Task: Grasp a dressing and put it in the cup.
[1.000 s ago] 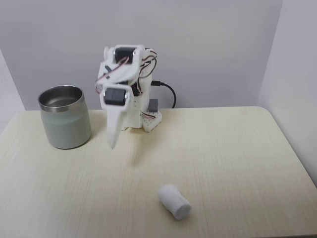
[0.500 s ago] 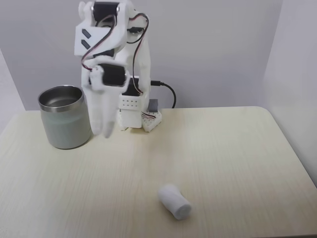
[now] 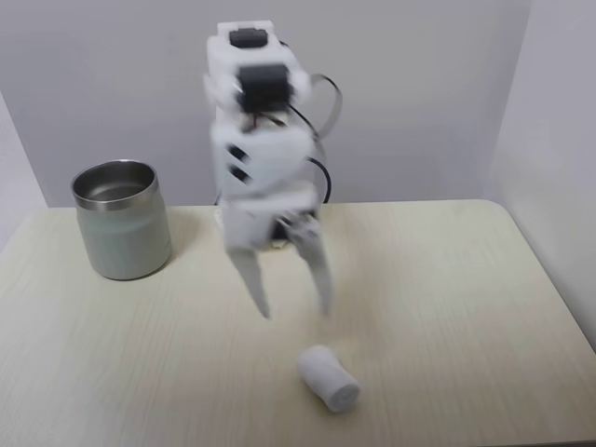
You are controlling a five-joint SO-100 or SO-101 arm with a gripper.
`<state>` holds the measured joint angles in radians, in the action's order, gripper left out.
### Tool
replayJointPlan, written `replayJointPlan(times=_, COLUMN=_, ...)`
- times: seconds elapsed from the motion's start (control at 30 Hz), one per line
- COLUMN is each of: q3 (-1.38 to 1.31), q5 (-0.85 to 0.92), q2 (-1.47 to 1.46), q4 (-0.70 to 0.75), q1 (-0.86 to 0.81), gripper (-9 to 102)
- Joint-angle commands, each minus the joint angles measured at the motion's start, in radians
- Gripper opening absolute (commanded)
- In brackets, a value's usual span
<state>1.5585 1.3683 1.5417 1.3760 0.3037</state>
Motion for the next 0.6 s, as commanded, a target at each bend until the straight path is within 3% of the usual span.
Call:
replayJointPlan(times=0.0, q3=0.100, q5=0.002, q2=0.118, q4=0.006, q1=0.060, gripper=22)
replayJointPlan(times=0.57, q3=0.183, q5=-0.040, q2=0.538, q4=-0.112, q1=0.126, gripper=21)
